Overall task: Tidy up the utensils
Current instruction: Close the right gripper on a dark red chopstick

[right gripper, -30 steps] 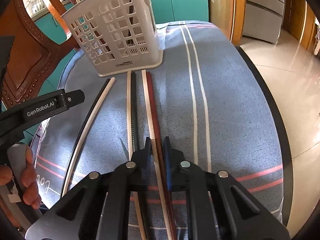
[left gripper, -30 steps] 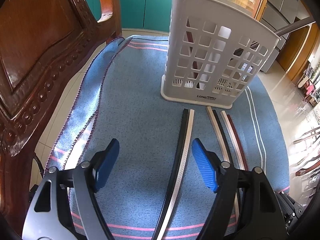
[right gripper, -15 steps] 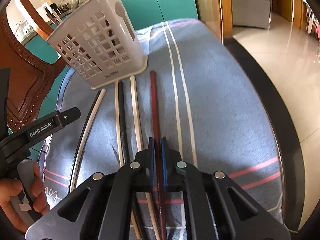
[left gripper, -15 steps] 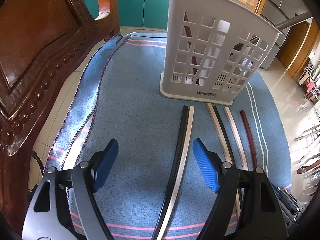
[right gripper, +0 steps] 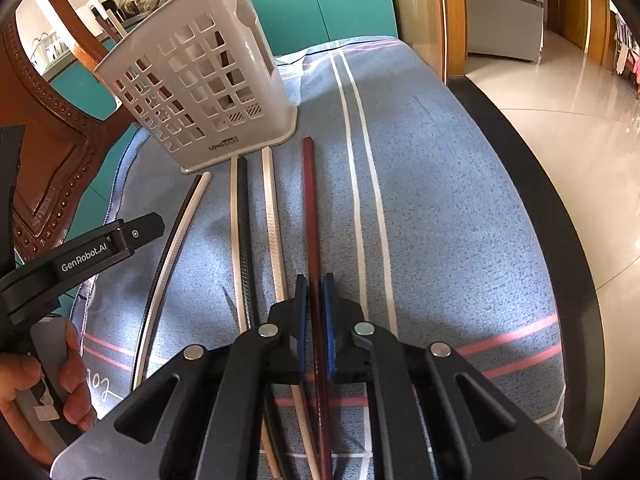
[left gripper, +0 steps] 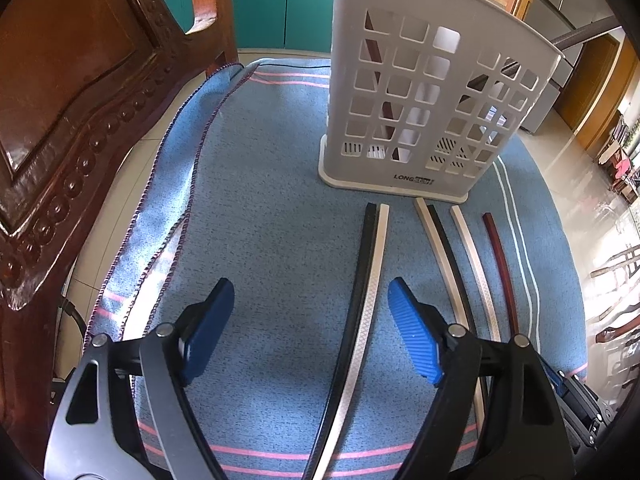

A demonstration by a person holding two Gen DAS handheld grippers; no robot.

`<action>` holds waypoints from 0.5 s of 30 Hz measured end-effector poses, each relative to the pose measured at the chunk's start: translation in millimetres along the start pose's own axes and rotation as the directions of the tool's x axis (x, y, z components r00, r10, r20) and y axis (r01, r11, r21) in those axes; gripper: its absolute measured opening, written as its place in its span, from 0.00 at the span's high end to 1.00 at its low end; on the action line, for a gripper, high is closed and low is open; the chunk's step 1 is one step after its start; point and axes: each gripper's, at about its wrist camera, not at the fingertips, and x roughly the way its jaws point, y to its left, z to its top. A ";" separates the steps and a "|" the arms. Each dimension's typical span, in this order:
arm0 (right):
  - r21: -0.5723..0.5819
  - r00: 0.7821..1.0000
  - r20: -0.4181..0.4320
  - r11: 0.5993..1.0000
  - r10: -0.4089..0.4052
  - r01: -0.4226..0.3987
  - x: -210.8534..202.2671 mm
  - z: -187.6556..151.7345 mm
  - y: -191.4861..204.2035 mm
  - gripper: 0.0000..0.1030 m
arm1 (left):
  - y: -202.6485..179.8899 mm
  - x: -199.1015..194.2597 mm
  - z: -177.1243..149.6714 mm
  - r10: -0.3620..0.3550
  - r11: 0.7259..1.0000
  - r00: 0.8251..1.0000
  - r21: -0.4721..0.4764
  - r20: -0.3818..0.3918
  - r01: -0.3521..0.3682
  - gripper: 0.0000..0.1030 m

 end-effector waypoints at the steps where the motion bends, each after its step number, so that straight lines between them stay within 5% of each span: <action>1: -0.001 1.000 0.000 1.000 0.000 0.000 0.0 0.1 -0.1 0.92 | -0.1 0.0 -0.1 0.000 1.000 1.000 0.000 0.000 0.000 0.23; 15: -0.012 1.000 -0.002 1.000 -0.009 0.009 0.2 -1.2 2.2 0.91 | 1.2 5.5 -1.2 0.007 1.000 1.000 0.012 -0.024 -0.006 0.23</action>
